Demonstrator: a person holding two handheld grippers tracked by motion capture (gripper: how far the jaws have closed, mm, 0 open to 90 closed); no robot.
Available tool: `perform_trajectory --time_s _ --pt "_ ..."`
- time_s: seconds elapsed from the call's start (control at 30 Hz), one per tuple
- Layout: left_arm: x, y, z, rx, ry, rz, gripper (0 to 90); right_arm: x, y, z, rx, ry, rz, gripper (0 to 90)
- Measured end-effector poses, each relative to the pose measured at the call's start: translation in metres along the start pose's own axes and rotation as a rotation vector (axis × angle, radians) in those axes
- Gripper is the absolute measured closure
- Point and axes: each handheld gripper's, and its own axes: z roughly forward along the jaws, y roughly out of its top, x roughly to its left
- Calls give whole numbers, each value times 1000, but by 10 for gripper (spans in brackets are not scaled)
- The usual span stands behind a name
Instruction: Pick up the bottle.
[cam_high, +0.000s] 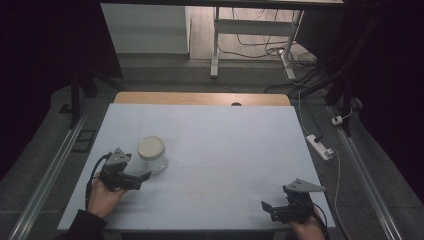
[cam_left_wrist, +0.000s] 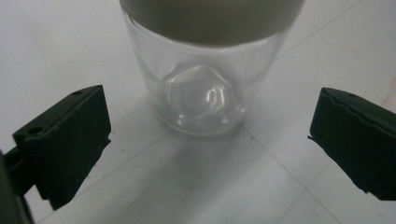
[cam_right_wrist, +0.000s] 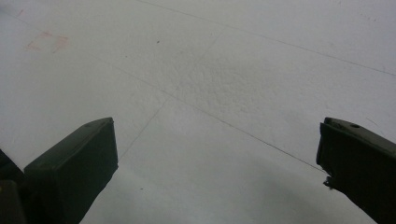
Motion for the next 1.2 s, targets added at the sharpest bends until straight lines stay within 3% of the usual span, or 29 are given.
perform_trajectory --time_s 0.63,1.2 --pt "7 25 41 -16 -71 25 0 0 0 0 4 1 3 0" --pt "8 29 42 -59 -46 47 67 0 0 0 5 3 -5 0"
